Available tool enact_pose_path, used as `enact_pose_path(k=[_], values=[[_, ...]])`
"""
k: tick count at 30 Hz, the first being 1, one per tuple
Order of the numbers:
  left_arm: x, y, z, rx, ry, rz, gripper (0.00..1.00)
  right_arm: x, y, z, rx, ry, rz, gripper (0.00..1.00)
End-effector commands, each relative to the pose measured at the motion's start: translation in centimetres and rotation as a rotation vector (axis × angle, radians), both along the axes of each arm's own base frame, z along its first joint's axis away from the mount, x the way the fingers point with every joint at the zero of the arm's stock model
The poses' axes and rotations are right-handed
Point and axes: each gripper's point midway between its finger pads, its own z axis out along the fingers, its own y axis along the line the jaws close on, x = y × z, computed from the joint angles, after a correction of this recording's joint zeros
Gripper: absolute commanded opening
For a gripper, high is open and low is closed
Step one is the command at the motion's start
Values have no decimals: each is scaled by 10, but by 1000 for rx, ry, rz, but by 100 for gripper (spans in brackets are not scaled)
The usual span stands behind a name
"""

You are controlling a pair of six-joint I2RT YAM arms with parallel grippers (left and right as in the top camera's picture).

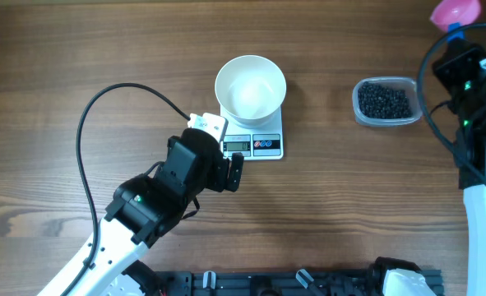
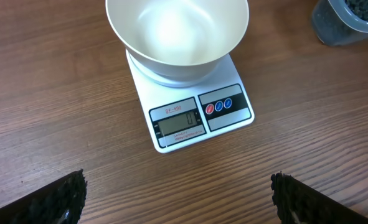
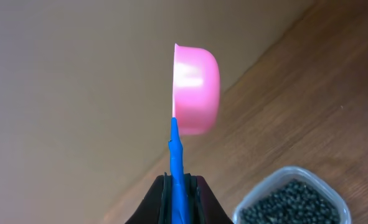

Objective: Scoop item into bowl and weigh 150g on scale
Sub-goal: 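Dip the pink scoop into the black beans with the right gripper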

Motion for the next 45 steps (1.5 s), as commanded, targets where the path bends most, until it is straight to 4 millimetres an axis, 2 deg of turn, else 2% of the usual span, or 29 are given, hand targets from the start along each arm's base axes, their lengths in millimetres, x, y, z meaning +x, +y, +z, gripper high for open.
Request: enact_pose_path(k=[1, 5, 9, 12, 14, 17, 18, 19, 20, 23, 26, 28, 30, 31, 35, 39, 42, 45], values=[[0, -1, 0, 2, -1, -15, 100, -2, -15, 10, 59, -51, -120, 4], [0, -1, 0, 2, -1, -15, 100, -3, -20, 10, 35, -46, -144, 4], [0, -1, 0, 2, -1, -15, 100, -1, -11, 4, -385, 87, 79, 4], [0, -1, 0, 2, -1, -15, 100, -5, -6, -10, -504, 172, 172, 4], [0, -1, 0, 2, -1, -15, 100, -7, 14, -23, -521, 200, 315, 4], [0, -1, 0, 2, -1, -15, 100, -9, 56, -41, -435, 188, 563, 4], [0, -1, 0, 2, -1, -15, 100, -10, 60, -50, -408, 214, 590, 4], [0, -1, 0, 2, -1, -15, 100, -11, 59, -57, -400, 238, 596, 4], [0, -1, 0, 2, -1, -15, 100, -10, 60, -68, -434, 273, 632, 4], [0, -1, 0, 2, -1, -15, 100, -12, 59, -84, -543, 332, 718, 4], [0, -1, 0, 2, -1, -15, 100, -15, 40, -94, -596, 421, 651, 5], [0, -1, 0, 2, -1, -15, 100, -24, 33, -107, -699, 506, 703, 4], [0, -1, 0, 2, -1, -15, 100, -25, 21, -119, -708, 584, 662, 4], [0, -1, 0, 2, -1, -15, 100, -27, 13, -131, -708, 650, 647, 4], [0, -1, 0, 2, -1, -15, 100, -24, 1, -164, -695, 779, 646, 4], [0, -1, 0, 2, -1, -15, 100, -23, -9, -174, -711, 839, 619, 4], [0, -1, 0, 2, -1, -15, 100, -19, -10, -194, -689, 886, 644, 4], [0, -1, 0, 2, -1, -15, 100, -13, -12, -203, -687, 896, 642, 4]])
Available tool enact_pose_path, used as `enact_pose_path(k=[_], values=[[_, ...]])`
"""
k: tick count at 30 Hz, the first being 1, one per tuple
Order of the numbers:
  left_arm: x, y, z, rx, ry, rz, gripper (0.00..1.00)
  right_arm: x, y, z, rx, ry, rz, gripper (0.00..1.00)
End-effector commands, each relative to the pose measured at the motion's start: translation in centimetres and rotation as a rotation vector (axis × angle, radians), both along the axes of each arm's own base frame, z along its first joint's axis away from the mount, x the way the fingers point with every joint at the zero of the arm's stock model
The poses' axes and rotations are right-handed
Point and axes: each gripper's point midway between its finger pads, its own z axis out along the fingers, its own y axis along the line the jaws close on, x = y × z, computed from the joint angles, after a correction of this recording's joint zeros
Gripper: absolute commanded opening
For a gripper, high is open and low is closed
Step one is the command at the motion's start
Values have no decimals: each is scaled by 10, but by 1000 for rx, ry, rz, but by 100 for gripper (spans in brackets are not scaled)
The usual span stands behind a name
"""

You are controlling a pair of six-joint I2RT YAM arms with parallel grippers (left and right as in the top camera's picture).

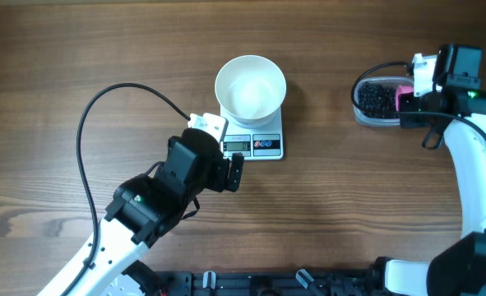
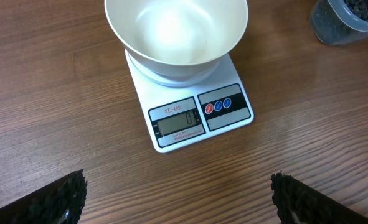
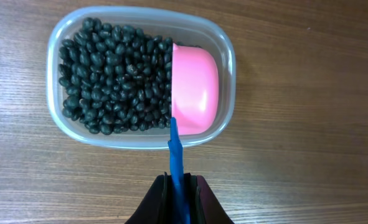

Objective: Scoop item into bowl and weigh 150g on scale
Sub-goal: 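Dip the pink scoop into the black beans with the right gripper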

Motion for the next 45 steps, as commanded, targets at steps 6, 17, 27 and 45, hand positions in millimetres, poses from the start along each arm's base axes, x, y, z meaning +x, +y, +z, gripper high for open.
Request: enact_pose_path(k=[6, 17, 27, 45], values=[[0, 0, 1, 3, -2, -12, 100, 11, 7, -25, 49, 46, 31, 4], [0, 0, 1, 3, -2, -12, 100, 13, 34, -35, 162, 63, 175, 4], [0, 0, 1, 3, -2, -12, 100, 0, 30, -33, 337, 51, 210, 4], [0, 0, 1, 3, -2, -12, 100, -2, 42, -28, 473, 27, 193, 4]])
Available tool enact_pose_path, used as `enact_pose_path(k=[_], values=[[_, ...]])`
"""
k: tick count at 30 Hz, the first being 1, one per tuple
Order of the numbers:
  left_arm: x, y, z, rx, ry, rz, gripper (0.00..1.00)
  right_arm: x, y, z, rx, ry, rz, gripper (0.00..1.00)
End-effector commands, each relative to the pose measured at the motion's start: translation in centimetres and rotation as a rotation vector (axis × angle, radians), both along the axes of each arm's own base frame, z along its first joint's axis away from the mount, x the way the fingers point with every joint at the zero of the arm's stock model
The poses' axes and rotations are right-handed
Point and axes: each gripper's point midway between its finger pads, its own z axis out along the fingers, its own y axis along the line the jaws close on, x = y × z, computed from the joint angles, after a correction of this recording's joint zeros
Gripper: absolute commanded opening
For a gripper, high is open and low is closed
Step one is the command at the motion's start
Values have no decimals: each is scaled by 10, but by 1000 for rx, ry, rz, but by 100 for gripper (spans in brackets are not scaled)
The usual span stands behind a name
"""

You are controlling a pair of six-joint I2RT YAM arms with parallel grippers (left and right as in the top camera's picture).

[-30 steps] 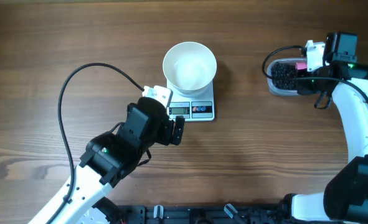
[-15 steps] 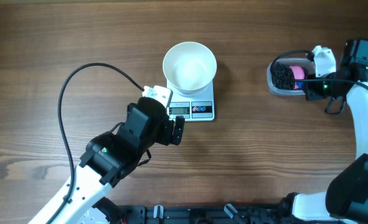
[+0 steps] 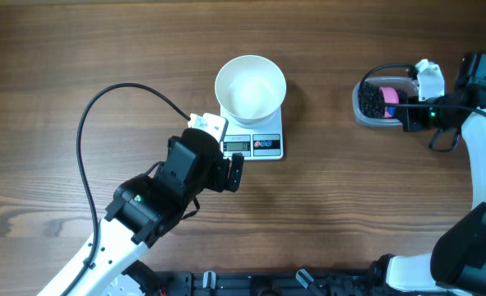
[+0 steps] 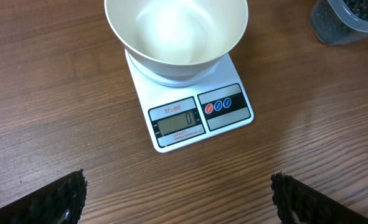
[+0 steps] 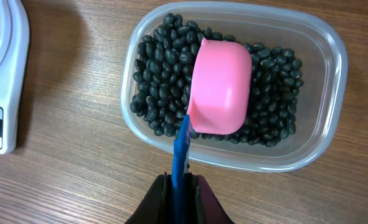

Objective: Scoop item into bowl and weigh 150g on scale
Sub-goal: 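Dip the pink scoop into the black beans with the right gripper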

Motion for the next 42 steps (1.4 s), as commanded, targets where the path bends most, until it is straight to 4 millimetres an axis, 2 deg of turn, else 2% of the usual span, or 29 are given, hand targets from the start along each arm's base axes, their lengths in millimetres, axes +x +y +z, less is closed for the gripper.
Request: enact_pose_path(k=[1, 5, 12, 18, 24, 29, 33, 37, 42], values=[[0, 0, 1, 3, -3, -12, 100, -2, 14, -4, 99, 18, 18, 4], [0, 0, 1, 3, -3, -12, 100, 0, -1, -1, 116, -7, -27, 4], [0, 0, 1, 3, -3, -12, 100, -2, 4, 4, 204, -9, -49, 4], [0, 0, 1, 3, -3, -12, 100, 2, -8, 6, 215, -23, -119, 4], [0, 0, 1, 3, -3, -12, 100, 2, -8, 4, 227, -12, -138, 4], [0, 0, 1, 3, -3, -12, 100, -5, 3, -8, 283, 13, -130, 4], [0, 0, 1, 3, -3, -12, 100, 2, 9, -3, 356, -8, -155, 4], [0, 0, 1, 3, -3, -12, 100, 9, 6, 0, 364, -30, -184, 4], [0, 0, 1, 3, -3, -12, 100, 9, -1, 0, 361, -34, -202, 4]])
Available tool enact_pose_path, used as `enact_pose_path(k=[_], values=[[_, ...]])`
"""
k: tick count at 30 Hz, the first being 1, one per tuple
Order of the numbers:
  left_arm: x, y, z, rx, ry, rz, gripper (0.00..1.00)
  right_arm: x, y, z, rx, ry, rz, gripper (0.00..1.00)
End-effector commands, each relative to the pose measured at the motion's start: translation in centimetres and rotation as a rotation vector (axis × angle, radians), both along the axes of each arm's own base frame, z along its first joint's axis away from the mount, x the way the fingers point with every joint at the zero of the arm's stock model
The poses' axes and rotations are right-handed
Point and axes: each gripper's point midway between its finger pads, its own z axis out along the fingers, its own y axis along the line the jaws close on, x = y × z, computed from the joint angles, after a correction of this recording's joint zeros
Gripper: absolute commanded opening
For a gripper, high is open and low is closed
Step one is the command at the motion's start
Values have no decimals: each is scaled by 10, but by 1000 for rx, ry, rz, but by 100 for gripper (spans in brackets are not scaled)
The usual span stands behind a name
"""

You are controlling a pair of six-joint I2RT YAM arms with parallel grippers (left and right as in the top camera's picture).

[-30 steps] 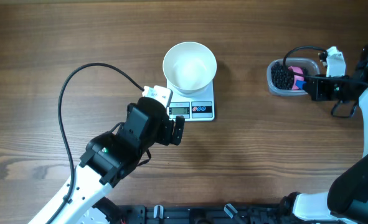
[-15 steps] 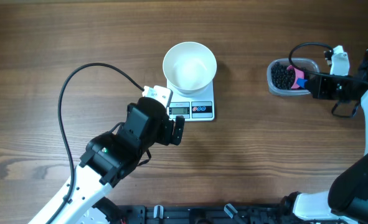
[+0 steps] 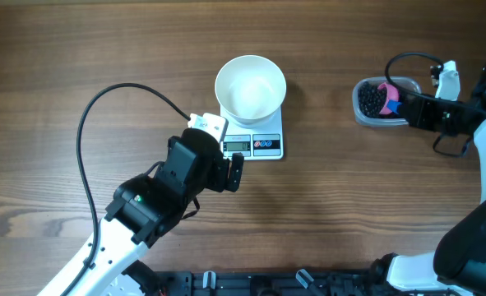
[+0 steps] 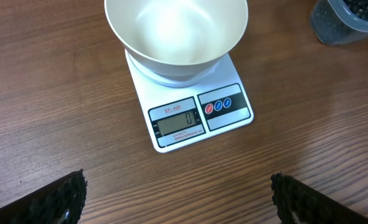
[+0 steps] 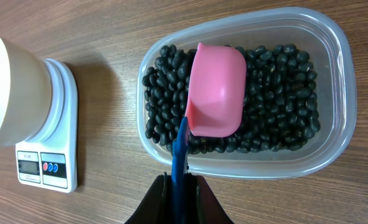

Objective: Scoop item into bowl and weigh 150g on scale
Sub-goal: 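Dip the pink scoop into the black beans with the right gripper, then lift the filled scoop and carry it over the white bowl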

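Observation:
An empty white bowl stands on the white digital scale, whose display reads 0. At the right a clear tub holds black beans. My right gripper is shut on the blue handle of a pink scoop, whose cup lies bottom-up over the beans; its inside is hidden. My left gripper is open, hovering just in front of the scale with nothing between its fingers.
The wooden table carries the scale and tub. A black cable loops from the left arm over the table's left side.
The right wrist has drawn back and turned, so the scale and bowl now show at its left. The scoop still lies over the beans in the tub. The left arm has not moved.
The right gripper first held the pink scoop up in the air beyond the tub. Then the scoop stood at the tub's right end among the beans, then lay across the middle of the beans, where it remains. The bowl stayed empty and the scale at 0.

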Motion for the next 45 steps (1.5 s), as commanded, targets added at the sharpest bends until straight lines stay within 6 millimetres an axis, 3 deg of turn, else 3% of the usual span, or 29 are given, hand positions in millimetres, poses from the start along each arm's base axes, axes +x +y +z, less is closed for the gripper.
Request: enact_pose_path(k=[1, 4, 7, 11, 21, 31, 35, 45], values=[[0, 0, 1, 3, -3, -12, 100, 0, 3, -3, 82, -3, -2, 4], [0, 0, 1, 3, -3, -12, 100, -8, -6, -6, 94, 20, -31, 4], [0, 0, 1, 3, -3, -12, 100, -13, -4, -10, 111, 31, -17, 4], [0, 0, 1, 3, -3, -12, 100, -8, 9, 1, 199, -25, 15, 4], [0, 0, 1, 3, -3, -12, 100, -1, 4, 3, 200, -37, -22, 4], [0, 0, 1, 3, -3, -12, 100, -14, -27, -1, 200, -6, -123, 4], [0, 0, 1, 3, -3, -12, 100, -18, -26, 10, 300, -36, -133, 4], [0, 0, 1, 3, -3, -12, 100, -27, -60, 29, 459, -94, -280, 5]])
